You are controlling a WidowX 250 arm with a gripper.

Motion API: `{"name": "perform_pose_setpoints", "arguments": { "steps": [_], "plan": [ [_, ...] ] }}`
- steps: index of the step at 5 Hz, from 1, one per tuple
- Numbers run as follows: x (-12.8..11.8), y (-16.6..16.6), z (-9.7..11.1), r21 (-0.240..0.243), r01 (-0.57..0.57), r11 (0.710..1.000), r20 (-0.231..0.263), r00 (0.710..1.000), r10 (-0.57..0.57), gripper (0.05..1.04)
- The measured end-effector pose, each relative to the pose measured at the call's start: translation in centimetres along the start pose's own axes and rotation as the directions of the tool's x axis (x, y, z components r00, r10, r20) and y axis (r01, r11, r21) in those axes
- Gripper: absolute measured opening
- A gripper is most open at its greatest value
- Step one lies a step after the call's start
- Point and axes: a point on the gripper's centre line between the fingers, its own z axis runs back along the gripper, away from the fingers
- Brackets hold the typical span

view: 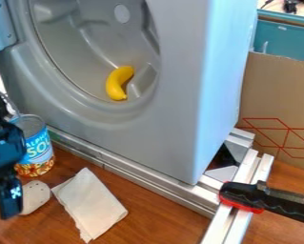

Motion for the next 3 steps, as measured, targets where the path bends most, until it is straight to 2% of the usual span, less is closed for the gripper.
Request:
{"name": "perform_pose_setpoints", "arguments": {
  "steps": [1,2,3],
  "plan": [
    [0.4,-1.3,3.8,0.122,0.027,0.992,0.051,0.998,-0.033,1.001],
    [1.9,-3.6,7.9,0.215,0.072,0.974,0.099,0.990,-0.095,1.001],
    [3.4,-5.2,10.1,0.223,0.121,0.967,0.137,0.978,-0.154,1.001]
  ]
}}
